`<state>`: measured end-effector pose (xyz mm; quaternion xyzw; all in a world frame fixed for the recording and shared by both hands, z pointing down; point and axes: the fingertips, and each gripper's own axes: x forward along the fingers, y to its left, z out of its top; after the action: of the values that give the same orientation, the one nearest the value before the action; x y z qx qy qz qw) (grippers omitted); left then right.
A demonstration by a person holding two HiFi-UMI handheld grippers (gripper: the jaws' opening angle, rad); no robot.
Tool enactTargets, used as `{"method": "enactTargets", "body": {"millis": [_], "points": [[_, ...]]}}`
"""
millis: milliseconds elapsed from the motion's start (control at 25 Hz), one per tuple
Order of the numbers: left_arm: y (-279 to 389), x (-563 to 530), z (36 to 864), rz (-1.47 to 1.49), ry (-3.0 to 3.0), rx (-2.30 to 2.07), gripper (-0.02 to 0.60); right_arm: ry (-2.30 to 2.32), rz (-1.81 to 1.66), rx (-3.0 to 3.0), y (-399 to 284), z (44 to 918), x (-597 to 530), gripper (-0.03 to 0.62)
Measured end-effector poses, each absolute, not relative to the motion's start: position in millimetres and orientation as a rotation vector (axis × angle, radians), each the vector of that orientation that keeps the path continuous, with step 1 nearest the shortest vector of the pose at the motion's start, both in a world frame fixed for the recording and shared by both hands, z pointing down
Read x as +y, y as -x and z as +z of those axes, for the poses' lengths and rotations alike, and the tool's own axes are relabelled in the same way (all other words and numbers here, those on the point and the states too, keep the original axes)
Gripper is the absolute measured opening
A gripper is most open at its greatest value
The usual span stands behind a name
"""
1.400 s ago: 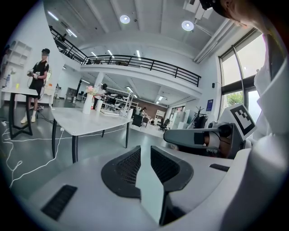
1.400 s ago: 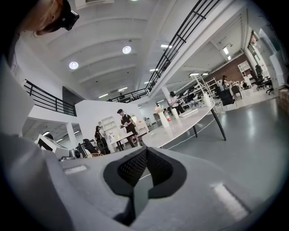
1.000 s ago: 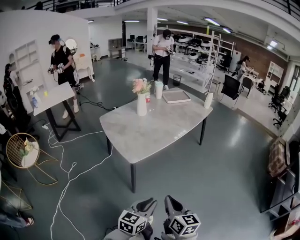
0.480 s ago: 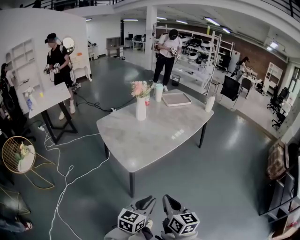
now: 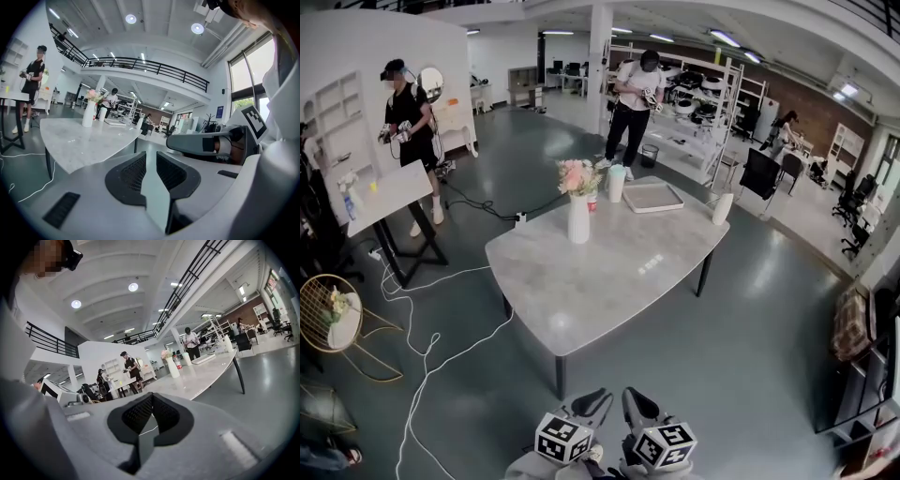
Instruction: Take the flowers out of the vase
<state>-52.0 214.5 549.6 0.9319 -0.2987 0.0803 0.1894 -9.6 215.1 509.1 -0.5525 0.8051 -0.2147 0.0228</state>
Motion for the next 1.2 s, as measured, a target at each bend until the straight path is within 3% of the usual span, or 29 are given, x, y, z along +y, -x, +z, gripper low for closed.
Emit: {"method": "enactTargets", "body": {"millis": [1200], "points": [[65.1,153.8,566.7,0.224,-2.581,-0.834,0.071,1.717,-0.664,2.525,23.5,520.9,156.9,0.000]]}}
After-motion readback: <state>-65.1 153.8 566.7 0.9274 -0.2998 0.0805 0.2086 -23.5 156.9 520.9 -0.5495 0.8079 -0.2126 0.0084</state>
